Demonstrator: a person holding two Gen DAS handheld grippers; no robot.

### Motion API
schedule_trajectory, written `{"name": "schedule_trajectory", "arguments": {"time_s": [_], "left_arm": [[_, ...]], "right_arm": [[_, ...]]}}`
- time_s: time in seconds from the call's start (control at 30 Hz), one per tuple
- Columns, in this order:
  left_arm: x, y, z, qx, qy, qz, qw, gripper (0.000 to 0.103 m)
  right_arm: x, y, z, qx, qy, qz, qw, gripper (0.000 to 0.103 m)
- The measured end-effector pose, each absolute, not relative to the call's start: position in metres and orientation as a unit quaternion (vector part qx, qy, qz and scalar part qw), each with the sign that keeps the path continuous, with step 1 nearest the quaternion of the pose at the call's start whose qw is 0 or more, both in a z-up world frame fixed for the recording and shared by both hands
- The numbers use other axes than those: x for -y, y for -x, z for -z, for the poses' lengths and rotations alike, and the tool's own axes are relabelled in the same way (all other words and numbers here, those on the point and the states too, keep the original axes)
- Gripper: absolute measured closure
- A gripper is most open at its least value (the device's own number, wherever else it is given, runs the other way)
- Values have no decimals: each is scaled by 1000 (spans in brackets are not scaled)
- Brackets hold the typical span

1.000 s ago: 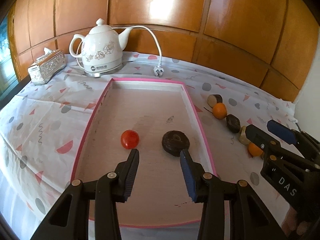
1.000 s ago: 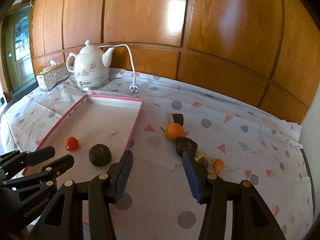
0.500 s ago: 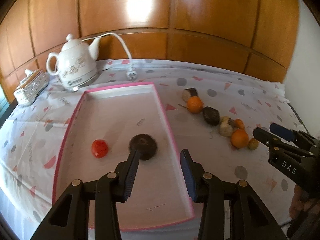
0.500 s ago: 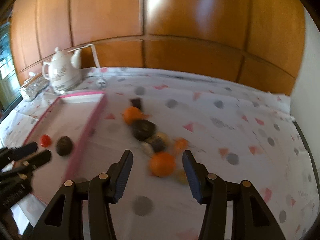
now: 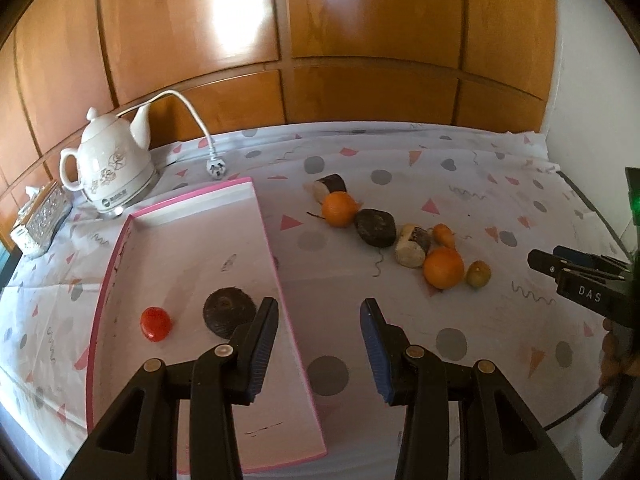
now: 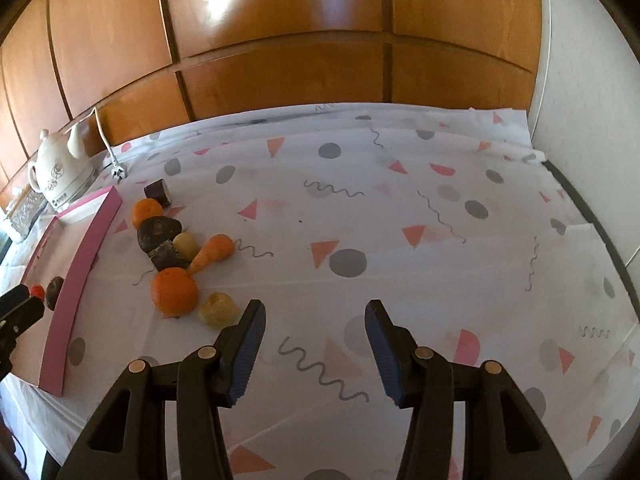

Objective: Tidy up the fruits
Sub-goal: 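Move the right gripper to the yellow lime and grasp it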

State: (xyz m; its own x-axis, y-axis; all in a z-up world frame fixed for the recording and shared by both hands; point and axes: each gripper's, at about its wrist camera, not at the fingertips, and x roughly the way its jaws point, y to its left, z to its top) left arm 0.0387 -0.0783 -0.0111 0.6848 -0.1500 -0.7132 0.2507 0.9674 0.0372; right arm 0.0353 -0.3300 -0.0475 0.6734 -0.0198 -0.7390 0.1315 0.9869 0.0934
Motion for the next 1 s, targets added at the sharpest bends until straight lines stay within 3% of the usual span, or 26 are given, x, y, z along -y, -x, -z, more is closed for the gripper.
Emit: {"name": "schedule_trajectory", "arguments": {"time_s": [1.0], "left_arm": [[131, -58, 37, -415, -107, 151, 891, 60]], "right_arm": [[342, -44, 65, -413, -110, -1, 904, 51]]}}
